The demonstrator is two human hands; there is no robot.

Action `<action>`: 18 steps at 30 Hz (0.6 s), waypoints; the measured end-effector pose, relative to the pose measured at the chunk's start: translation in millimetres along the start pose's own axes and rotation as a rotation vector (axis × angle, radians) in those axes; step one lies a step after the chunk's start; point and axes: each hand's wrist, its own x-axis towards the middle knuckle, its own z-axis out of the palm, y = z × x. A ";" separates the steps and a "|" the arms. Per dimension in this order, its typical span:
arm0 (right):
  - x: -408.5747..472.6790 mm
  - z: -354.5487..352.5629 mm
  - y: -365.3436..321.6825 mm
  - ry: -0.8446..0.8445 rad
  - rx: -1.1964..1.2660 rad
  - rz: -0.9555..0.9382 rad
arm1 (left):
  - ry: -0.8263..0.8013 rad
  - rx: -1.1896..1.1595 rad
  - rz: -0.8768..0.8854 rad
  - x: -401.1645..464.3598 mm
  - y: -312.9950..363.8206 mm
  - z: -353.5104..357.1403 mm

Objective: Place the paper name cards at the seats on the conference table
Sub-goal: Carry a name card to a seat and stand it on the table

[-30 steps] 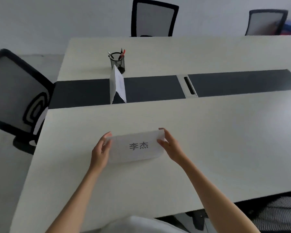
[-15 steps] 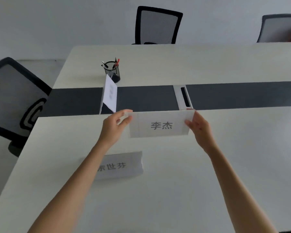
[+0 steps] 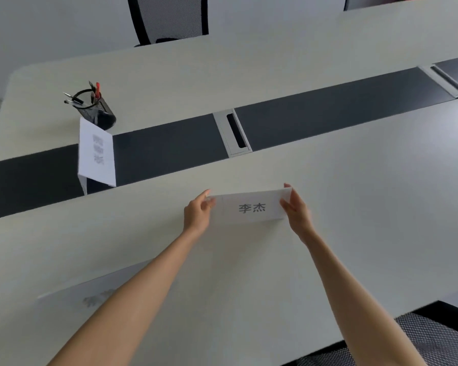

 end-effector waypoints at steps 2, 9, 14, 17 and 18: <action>-3.9 0.9 2.8 -0.005 0.049 0.022 | 0.022 -0.034 -0.026 -1.5 -1.0 5.6; -39.9 11.7 31.1 0.141 0.048 0.060 | 0.080 -0.244 -0.197 -29.6 -35.9 38.3; -21.9 16.9 22.9 0.131 0.109 0.092 | 0.041 -0.224 -0.180 -28.4 -32.6 43.7; 11.7 14.8 4.4 0.121 0.000 0.072 | 0.016 -0.221 -0.206 -5.8 -20.7 41.3; 26.0 14.7 -0.9 0.116 -0.024 0.067 | 0.006 -0.250 -0.229 3.2 -13.9 40.1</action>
